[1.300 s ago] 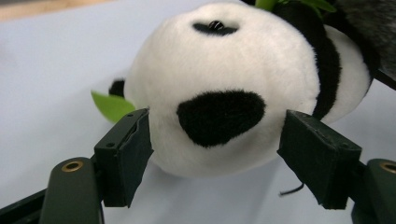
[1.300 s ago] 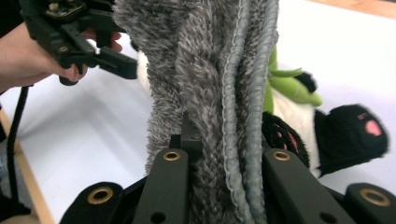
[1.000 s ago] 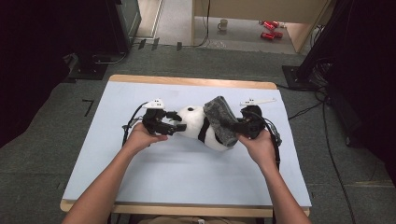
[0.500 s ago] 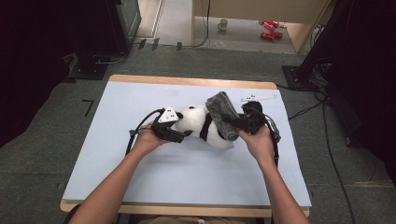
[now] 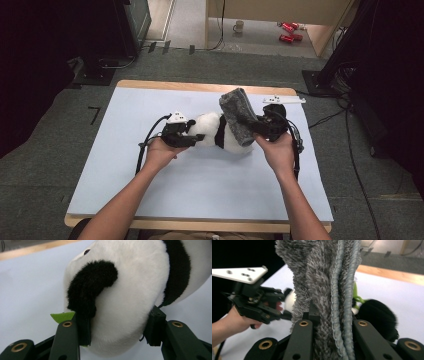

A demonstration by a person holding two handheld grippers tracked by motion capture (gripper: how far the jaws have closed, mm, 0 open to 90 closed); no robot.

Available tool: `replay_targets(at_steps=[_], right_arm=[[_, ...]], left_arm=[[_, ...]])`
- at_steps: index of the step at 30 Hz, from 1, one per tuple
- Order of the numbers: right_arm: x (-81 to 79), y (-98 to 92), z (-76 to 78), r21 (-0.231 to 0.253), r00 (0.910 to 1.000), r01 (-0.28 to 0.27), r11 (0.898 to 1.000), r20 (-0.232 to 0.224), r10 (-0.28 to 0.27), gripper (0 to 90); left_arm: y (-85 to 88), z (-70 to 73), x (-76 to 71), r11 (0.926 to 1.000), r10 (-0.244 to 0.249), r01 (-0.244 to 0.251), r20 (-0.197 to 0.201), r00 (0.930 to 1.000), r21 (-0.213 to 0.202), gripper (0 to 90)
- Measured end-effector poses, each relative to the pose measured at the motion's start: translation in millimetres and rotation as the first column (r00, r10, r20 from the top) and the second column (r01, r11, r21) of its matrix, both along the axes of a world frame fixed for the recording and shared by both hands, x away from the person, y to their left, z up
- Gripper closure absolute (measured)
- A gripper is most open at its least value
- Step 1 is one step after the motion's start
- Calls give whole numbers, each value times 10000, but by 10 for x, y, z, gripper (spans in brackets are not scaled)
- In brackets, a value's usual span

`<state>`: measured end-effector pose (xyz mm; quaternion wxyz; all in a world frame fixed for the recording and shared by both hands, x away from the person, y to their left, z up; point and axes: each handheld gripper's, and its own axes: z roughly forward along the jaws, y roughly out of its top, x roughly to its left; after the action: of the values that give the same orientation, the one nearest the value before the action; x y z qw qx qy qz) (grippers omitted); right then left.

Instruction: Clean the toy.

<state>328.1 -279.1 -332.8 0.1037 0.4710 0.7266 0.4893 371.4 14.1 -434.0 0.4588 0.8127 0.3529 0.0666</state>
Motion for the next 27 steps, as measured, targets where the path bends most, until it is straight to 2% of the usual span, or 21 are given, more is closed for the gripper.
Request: replay_targets(at_steps=[2, 5, 10, 14, 16, 18, 19, 21, 24, 27], right_arm=[[-42, 67, 59, 25, 9998, -102, 9999, 166, 101, 783], [-70, 198, 77, 5, 9994, -286, 9996, 200, 286, 783], [-27, 456, -41, -121, 9976, -608, 9981, -341, 604, 780], [32, 647, -171, -243, 9931, -905, 9956, -777, 883, 778], [63, 734, -235, -295, 9900, -1036, 9942, -990, 1002, 778], [81, 822, -302, -548, 9867, -1194, 9913, -1170, 1124, 777], [84, 849, -332, -776, 9866, -1278, 9888, -1118, 1188, 779], [101, 852, -383, -1326, 9867, -1428, 9808, -966, 1306, 781], [148, 777, -427, -1604, 9878, -1345, 9778, -995, 1196, 781], [181, 663, -438, -2065, 9902, -1058, 9727, -1119, 839, 786]], left_arm=[[21, 27, -77, 9994, 324, -331, -494, 9983, -137, 507], [10, 36, -194, 9987, 512, -516, -558, 9971, -57, 506], [-46, 56, -287, 9966, 823, -826, -471, 9955, -31, 498], [-93, 61, -394, 9964, 820, -824, 186, 9965, 208, 495], [-111, 54, -433, 9956, 907, -914, 342, 9953, 208, 495], [-108, 26, -454, 9943, 1041, -1046, 269, 9942, 199, 492], [-89, 1, -452, 9945, 1040, -1043, 168, 9944, 137, 489], [-57, -35, -448, 9945, 1046, -1046, 92, 9945, 27, 487], [-46, -63, -436, 9940, 1090, -1089, 91, 9940, -73, 486], [-26, -82, -424, 9948, 993, -993, 11, 9951, -230, 485]])
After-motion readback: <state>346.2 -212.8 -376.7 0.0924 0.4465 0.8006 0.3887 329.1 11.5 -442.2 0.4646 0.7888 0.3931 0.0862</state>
